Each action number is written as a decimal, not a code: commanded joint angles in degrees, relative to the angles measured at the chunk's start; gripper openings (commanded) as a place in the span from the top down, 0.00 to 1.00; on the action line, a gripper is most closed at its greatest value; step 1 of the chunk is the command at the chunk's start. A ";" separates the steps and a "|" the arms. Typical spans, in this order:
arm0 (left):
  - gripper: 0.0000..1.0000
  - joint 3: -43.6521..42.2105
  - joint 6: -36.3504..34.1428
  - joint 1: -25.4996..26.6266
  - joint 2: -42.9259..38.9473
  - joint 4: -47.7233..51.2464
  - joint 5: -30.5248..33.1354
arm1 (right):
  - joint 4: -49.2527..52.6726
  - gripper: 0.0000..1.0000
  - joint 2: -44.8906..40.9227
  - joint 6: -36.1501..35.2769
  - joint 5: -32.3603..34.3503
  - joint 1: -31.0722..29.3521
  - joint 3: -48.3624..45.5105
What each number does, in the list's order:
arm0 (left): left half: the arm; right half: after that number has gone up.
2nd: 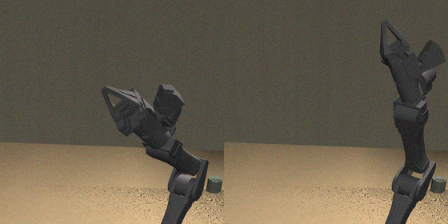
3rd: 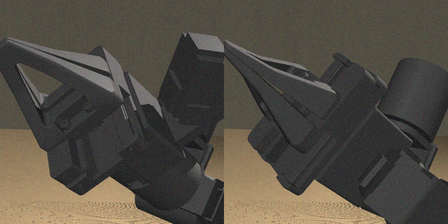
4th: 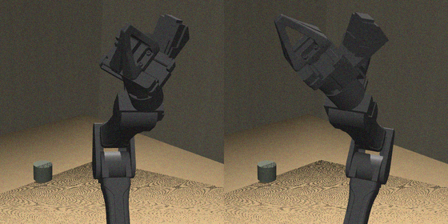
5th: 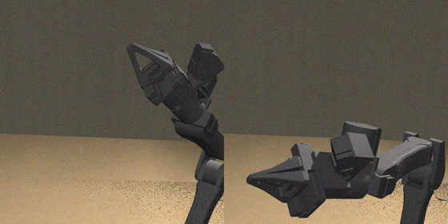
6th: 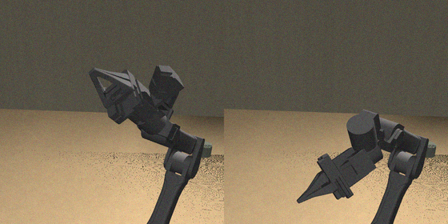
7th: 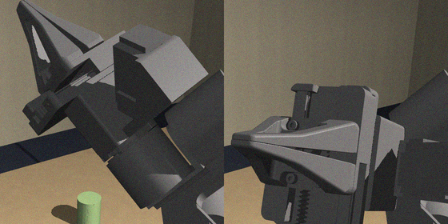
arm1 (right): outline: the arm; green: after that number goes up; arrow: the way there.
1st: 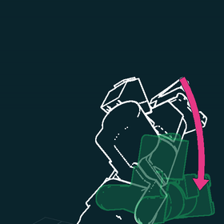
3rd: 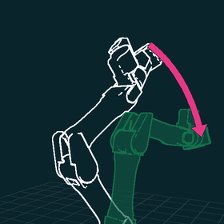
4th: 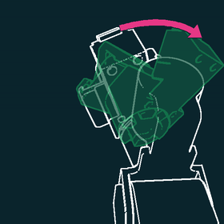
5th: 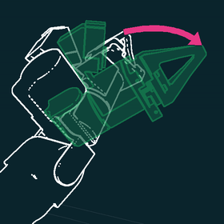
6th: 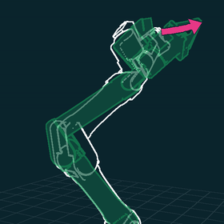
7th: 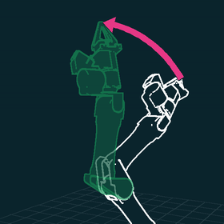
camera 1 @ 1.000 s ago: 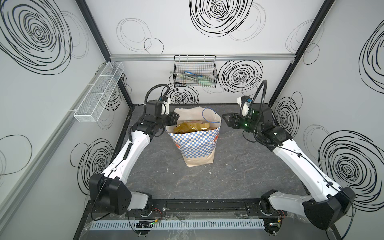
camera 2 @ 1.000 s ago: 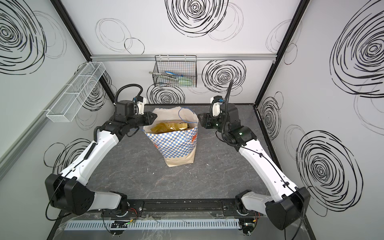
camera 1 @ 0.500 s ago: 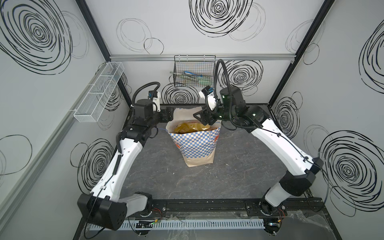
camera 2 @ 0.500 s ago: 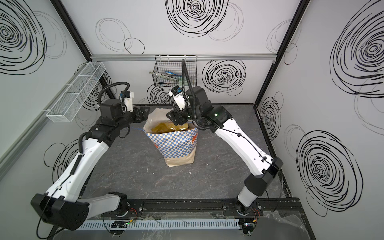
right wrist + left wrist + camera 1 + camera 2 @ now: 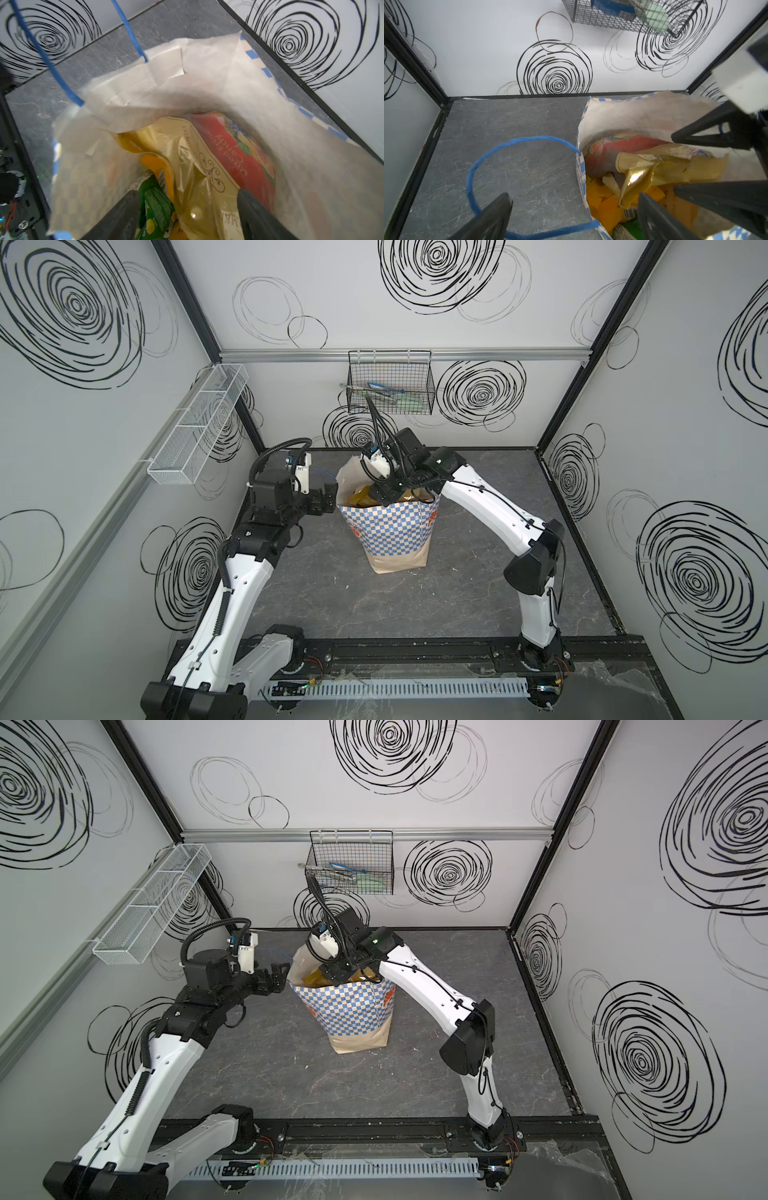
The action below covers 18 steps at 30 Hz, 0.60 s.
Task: Take the snacks out of the paper bag
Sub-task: 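Hold the bag rim with the left gripper while the right reaches inside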
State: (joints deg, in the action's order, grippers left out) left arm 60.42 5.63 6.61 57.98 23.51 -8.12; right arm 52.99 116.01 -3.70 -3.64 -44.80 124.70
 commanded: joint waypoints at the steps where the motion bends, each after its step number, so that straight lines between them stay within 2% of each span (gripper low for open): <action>1: 0.00 -0.58 -2.70 1.02 -0.88 -2.32 0.17 | 2.26 0.21 0.52 -1.48 2.26 -0.03 0.99; 6: 0.01 -2.28 -3.17 1.99 -1.45 -2.56 1.11 | 1.84 0.23 2.11 -1.40 -0.13 -0.03 -1.03; 10: 0.02 -3.07 -3.25 2.34 -1.86 -3.03 0.98 | 2.01 0.33 4.10 -0.97 -0.56 -0.03 -0.12; 12: 0.02 -3.46 -3.19 2.34 -2.00 -3.35 1.09 | 2.01 0.42 4.58 -0.78 -0.66 -0.03 0.69; 18: 0.03 -4.47 -2.93 2.08 -2.74 -4.25 1.34 | 0.59 0.81 4.23 0.18 0.22 -0.06 1.74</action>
State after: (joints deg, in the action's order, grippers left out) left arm 56.62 3.60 8.62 56.55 22.28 -7.40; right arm 52.66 120.22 -3.86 -3.05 -44.73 124.68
